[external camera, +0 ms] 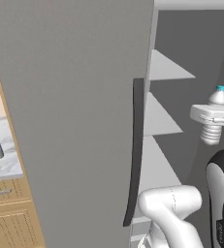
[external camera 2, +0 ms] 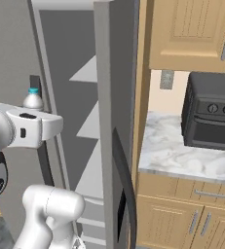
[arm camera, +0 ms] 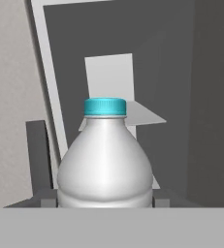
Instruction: Take the bottled waters from the counter and place them in the freezer to freeze. Close the freezer door after placing the bottles.
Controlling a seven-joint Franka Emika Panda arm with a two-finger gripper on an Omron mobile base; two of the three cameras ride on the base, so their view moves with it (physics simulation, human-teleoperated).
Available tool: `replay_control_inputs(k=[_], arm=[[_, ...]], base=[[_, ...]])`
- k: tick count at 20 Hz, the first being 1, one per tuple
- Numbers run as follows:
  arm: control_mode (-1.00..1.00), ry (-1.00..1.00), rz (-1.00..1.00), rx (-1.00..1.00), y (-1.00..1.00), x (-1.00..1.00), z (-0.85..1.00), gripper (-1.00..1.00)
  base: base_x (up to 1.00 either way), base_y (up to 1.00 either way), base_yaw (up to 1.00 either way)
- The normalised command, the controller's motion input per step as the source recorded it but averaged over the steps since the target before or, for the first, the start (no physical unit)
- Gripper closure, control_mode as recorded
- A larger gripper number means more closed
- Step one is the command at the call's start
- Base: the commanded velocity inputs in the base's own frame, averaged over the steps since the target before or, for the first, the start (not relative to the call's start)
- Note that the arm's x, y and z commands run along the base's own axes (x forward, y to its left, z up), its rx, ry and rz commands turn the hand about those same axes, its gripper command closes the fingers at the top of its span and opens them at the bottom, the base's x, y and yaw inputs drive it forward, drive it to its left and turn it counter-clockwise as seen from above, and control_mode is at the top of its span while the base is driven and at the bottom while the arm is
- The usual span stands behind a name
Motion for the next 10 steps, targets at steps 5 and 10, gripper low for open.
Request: replay_control_inputs(k=[5,10], arm=[[1.0,0.0,0.0,0.0,0.0,0.0,0.0,1.0],[1.0,0.0,0.0,0.0,0.0,0.0,0.0,1.0]], base=[[0.12,-0.33,0.0],[0.01,-0.42,0.0]])
